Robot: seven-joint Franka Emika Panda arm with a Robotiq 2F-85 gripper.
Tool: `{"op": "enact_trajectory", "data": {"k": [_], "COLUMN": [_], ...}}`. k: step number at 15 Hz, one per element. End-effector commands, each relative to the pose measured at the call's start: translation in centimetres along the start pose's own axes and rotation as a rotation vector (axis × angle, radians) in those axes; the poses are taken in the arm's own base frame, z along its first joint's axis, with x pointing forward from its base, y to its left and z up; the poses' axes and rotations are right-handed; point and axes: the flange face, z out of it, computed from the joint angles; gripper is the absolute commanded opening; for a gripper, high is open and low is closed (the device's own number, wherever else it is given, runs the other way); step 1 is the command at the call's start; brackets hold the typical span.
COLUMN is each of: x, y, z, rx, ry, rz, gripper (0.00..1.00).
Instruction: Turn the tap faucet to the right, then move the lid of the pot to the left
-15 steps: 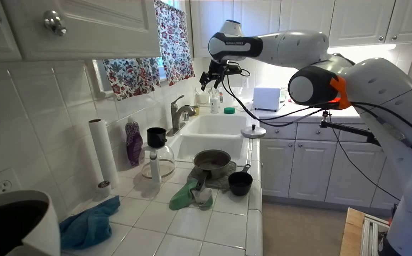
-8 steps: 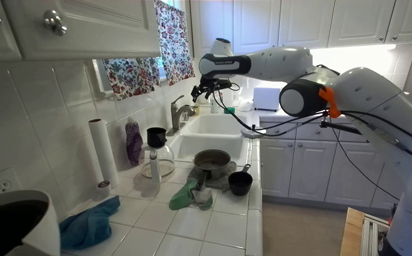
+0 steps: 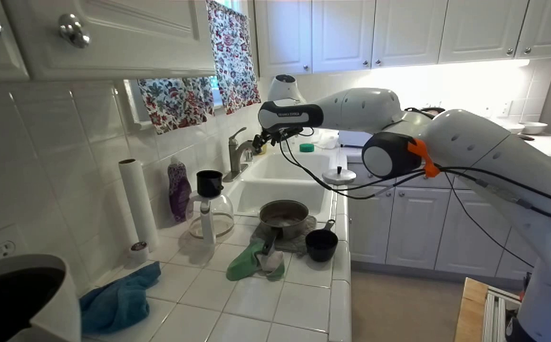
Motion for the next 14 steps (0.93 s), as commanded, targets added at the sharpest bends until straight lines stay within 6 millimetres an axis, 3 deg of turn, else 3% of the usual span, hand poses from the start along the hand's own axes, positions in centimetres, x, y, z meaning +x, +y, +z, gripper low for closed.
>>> {"op": "enact_trajectory", "data": {"k": [1, 8, 14], "x": [0.7, 0.9, 0.8], "y": [-0.4, -0.5, -1.9], "z": [-0.2, -1.0, 0.8], "rx": [-0.034, -0.008, -0.017], "ry": [0.041, 0.036, 0.111], "rz": [-0.004, -0.010, 0.017], "gripper": [1.00, 1.00, 1.00]}}
